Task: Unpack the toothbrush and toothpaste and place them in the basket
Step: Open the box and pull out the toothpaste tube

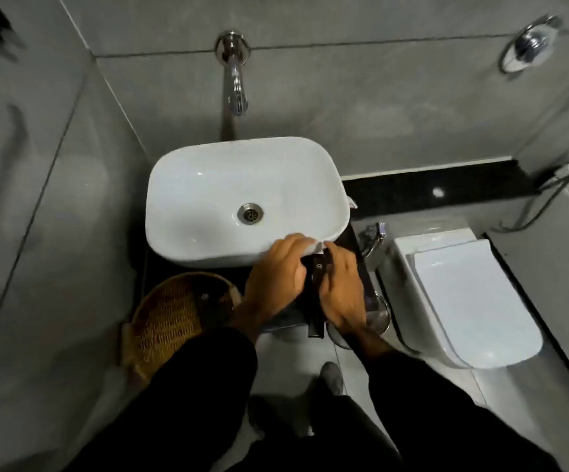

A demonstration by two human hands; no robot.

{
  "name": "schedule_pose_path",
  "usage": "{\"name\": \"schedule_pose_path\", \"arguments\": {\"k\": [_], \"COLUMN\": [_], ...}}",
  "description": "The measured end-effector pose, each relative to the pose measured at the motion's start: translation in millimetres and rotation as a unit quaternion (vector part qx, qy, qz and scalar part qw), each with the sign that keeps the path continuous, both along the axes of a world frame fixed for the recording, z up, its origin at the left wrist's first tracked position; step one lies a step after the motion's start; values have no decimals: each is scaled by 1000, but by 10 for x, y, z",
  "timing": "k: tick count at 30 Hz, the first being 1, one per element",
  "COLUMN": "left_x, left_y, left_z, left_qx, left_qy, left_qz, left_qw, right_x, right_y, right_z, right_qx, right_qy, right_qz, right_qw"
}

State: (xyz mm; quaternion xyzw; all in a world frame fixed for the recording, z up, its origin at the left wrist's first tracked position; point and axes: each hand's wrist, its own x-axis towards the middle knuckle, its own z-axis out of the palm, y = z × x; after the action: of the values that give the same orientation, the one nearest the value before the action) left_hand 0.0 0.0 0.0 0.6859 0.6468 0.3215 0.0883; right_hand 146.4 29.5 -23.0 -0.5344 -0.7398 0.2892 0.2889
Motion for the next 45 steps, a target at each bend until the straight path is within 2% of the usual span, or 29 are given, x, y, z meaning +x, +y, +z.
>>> {"name": "schedule_pose_path", "arguments": {"k": [2,5,8,10,14,16,19,22,25,27,29,31,33,37,45], "left_x": [168,475,656,787,841,840,845,921,1035,1084,1175,1218,1209,1191,1211], "left_y": [-112,-261,-179,-118,-21,-7,-4,-7,1,19,5,36,77,102,-368], "left_z": [-186,-486,-610,-687,-817,-857,-906,-973,-1028,-1023,-921,-772,-687,-631,-645], "left_qx": [-107,-295,-385,-416,-427,-433,-418,-401,-347,-288,-243,-203,-191,-210,-237], "left_qy": [-24,-22,-75,-117,-183,-207,-229,-259,-329,-419,-483,-499,-508,-519,-654], "left_qz": [31,80,149,187,267,276,260,268,277,284,282,272,258,228,234], "left_qw": [993,952,908,882,844,833,840,837,833,813,793,797,799,796,679], "right_x": [171,416,464,468,440,476,575,663,744,812,951,1079,1193,1389,1870], "right_y": [-155,-389,-350,-296,-127,-36,73,93,143,142,89,62,31,46,-98], "right_z": [-188,-457,-594,-631,-721,-798,-849,-797,-780,-704,-594,-536,-505,-462,-201], "right_qx": [-82,-189,-217,-237,-284,-352,-449,-470,-471,-449,-405,-376,-382,-397,-359], "right_qy": [-7,-67,-104,-107,-69,-35,35,51,51,44,-14,-70,-105,-95,-119], "right_qz": [-26,40,89,83,2,-45,-69,-57,-36,-1,60,124,188,223,214], "right_qw": [996,979,966,962,956,934,890,879,880,892,912,916,899,885,901]}}
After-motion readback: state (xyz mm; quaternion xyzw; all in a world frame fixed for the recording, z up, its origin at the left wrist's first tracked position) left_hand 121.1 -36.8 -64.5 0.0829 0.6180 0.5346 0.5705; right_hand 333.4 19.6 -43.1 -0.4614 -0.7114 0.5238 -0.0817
